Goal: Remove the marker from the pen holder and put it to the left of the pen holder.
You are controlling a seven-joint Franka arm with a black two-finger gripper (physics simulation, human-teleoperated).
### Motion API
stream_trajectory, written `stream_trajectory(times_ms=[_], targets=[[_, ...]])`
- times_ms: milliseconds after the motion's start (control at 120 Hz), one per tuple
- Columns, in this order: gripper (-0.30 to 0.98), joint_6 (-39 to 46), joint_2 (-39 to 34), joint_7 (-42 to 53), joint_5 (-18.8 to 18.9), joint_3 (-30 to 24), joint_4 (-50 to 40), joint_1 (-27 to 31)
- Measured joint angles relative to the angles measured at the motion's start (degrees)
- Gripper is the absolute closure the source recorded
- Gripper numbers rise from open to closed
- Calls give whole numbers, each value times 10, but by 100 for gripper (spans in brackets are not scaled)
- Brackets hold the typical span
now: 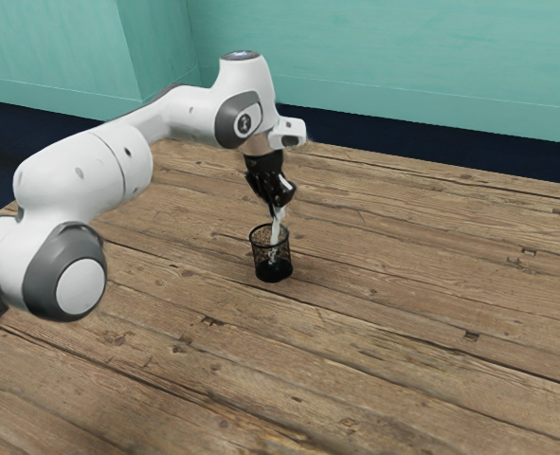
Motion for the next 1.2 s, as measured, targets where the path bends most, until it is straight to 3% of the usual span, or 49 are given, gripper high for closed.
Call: stream_trajectory(times_ms=[308,425,692,1200], targets=[[78,-75,-107,8,44,2,-1,8],[78,-118,-124,16,83,3,-2,31],[78,-204,-31,38,164,1,-10,76],[79,-237,32,70,179,-2,-7,82]])
